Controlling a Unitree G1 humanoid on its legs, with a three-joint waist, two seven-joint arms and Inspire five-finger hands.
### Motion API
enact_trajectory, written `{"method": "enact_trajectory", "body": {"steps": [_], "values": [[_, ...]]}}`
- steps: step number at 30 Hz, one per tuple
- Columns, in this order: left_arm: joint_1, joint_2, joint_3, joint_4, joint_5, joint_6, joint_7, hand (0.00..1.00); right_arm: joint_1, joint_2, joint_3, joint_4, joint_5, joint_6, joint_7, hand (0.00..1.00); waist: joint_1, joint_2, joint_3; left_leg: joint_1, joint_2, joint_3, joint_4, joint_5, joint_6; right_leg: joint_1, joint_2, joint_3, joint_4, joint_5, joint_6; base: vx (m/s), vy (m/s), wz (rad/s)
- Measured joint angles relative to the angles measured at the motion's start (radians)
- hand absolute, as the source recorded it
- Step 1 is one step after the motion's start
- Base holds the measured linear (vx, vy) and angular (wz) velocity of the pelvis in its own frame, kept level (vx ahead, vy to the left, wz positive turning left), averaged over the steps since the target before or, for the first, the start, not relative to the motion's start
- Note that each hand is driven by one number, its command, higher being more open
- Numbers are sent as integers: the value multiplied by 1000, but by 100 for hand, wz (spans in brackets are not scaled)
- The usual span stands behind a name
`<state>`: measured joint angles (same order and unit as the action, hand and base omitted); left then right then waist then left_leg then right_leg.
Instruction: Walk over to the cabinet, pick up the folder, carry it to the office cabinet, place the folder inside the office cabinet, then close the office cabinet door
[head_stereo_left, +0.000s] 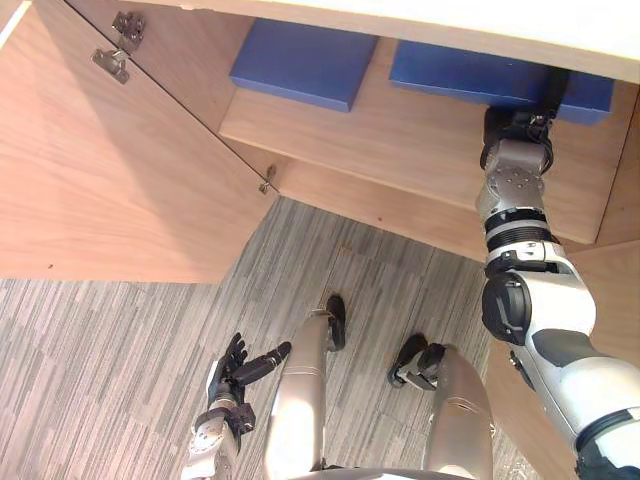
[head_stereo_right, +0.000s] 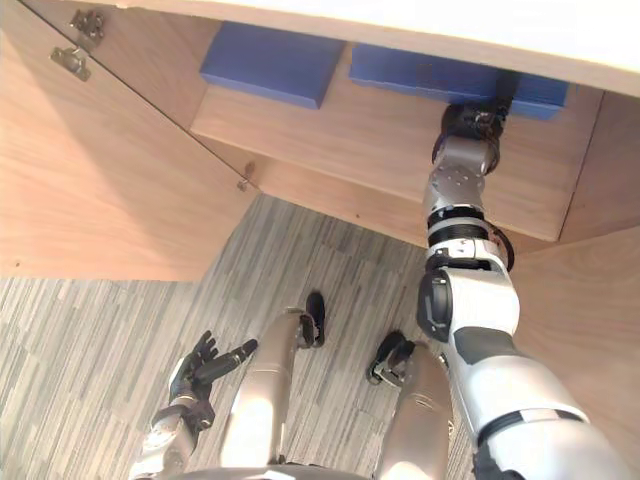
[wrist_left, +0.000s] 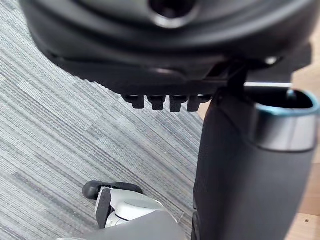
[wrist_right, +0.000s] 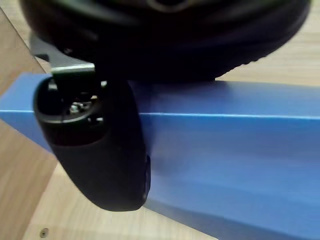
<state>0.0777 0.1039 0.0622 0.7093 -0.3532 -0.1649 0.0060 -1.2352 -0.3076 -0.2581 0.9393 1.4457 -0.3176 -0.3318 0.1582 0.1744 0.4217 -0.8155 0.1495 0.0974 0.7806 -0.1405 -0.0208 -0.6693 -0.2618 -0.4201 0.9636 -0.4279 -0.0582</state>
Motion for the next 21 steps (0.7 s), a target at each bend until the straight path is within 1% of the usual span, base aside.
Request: {"method": "enact_trajectory", "body": {"steps": [1, 3, 4, 7, 11, 13, 17, 21], "values": [[0, 0, -1, 0, 0, 0, 0, 100, -2, -4, 8, 2, -2, 0, -2, 0, 0, 0, 0, -1, 1, 5, -5, 5, 3, -4, -4, 0, 1, 0, 0, -91, -11, 14], [-1, 0, -2, -2, -6, 0, 5, 100, -22, -6, 16, 20, -35, 1, -6, 0, 0, 0, 0, -13, 1, 18, -16, 21, -1, -23, -12, -1, 8, 1, -2, -59, -9, 7], [-1, 0, -3, -3, -9, 0, 6, 100, -26, -7, 20, 24, -39, 1, -8, 100, -1, 0, 0, -15, 1, 19, -17, 24, -1, -28, -13, -1, 9, 1, -3, -47, -6, 1], [-2, 0, -6, -12, -9, 0, 10, 100, -51, -10, 69, 38, -43, 2, -30, 100, -3, 0, 0, -27, 1, 22, -26, 35, -4, -49, -14, 1, 13, 2, -5, -39, -9, -1], [-8, -7, -12, -17, -9, 0, 16, 100, -68, -9, 129, 42, -43, 51, -45, 100, 0, 0, 0, -28, -1, 21, -52, 57, -12, -54, -16, -11, 11, 2, -11, -29, -32, 7], [-9, -15, -12, -17, -9, 1, 17, 100, -91, -6, 133, 42, -43, 71, -45, 100, 3, 0, 0, -24, -3, 21, -68, 68, -16, -53, -17, -16, 7, 3, -13, -19, -42, 10], [-10, -25, -23, -13, -9, 4, 17, 100, -104, 7, 165, 42, -61, 78, -39, 100, 4, 0, 0, 3, -6, 26, -111, 90, -20, -34, -20, -24, -12, 6, -19, 1, -31, 8], [-17, -25, -38, 7, -9, 15, 25, 100, -105, 46, 178, 74, -69, 76, -35, 100, -3, -4, 0, 50, -7, 35, -166, 110, -25, 9, -15, -36, -54, 15, -21, 36, -16, 6]]}}
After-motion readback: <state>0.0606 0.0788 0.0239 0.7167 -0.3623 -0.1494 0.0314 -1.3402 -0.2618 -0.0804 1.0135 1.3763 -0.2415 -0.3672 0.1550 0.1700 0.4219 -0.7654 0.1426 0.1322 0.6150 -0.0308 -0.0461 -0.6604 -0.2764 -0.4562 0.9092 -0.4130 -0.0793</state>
